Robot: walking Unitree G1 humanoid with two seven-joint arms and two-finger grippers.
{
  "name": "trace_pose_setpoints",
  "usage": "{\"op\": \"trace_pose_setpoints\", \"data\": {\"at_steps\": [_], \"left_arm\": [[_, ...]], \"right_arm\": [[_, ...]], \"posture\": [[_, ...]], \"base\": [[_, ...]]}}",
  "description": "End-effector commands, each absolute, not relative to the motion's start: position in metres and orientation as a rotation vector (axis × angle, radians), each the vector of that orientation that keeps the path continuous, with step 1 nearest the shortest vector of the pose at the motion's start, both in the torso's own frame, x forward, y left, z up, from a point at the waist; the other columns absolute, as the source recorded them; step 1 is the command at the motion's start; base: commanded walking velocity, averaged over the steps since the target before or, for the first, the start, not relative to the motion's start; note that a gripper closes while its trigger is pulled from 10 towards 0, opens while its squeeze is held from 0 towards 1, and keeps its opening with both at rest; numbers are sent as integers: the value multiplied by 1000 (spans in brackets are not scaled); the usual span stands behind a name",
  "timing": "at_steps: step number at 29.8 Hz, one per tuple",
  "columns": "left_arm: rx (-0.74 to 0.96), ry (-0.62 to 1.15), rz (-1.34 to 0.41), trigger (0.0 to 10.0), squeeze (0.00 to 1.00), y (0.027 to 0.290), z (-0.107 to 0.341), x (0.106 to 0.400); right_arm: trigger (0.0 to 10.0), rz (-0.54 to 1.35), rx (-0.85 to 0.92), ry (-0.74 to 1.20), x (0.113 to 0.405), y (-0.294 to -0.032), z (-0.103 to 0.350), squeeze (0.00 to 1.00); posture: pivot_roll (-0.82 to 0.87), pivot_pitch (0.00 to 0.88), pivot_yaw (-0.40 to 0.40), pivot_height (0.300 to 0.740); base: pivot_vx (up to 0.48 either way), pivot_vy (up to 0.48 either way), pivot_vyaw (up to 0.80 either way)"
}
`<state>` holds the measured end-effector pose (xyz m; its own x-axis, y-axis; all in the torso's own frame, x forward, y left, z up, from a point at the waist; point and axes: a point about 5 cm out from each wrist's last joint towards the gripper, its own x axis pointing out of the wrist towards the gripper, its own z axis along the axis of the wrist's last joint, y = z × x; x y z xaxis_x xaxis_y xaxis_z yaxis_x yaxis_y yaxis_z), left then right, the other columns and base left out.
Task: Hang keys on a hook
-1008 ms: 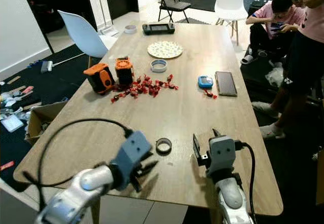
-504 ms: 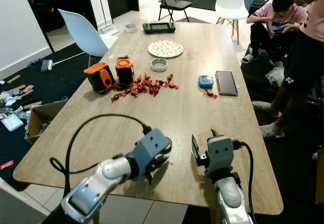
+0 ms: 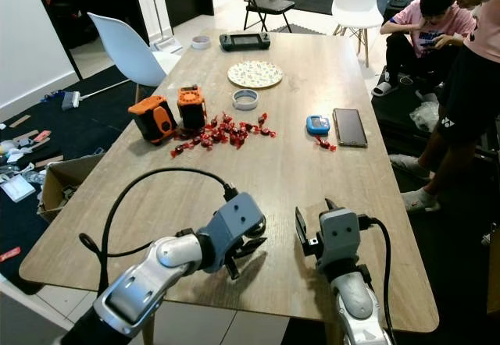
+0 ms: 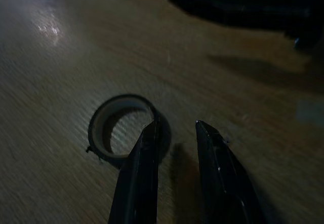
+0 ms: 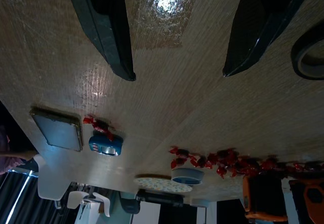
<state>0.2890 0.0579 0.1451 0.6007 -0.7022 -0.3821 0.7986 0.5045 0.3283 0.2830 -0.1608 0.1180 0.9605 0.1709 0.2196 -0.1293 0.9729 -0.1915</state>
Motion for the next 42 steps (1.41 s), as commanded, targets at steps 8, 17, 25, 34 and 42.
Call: {"op": "trace_pose_setpoints", "data": {"at_steps": [8, 17, 25, 34, 42], "left_arm": [[547, 221, -888, 10000, 0, 59, 141, 297], [558, 230, -878, 10000, 0, 64, 138, 298], [606, 255, -881, 196, 0, 68, 129, 294], [601, 253, -870, 3412, 0, 72, 130, 293], [457, 162, -867, 10000, 0, 76, 159, 290]], "right_arm": [[10000, 149, -183, -216, 280, -163, 113, 0], [10000, 147, -178, -211, 279, -162, 111, 0], [10000, 146, -176, -211, 278, -162, 111, 0], [10000, 147, -173, -214, 279, -160, 112, 0], [10000, 145, -174, -215, 280, -161, 112, 0]], "posture": [[65, 190, 20, 740], [65, 190, 20, 740], [72, 200, 22, 740], [74, 199, 21, 740], [76, 196, 18, 740]], "base": [[0, 0, 0], [0, 0, 0], [0, 0, 0], [0, 0, 0], [0, 0, 0]]}}
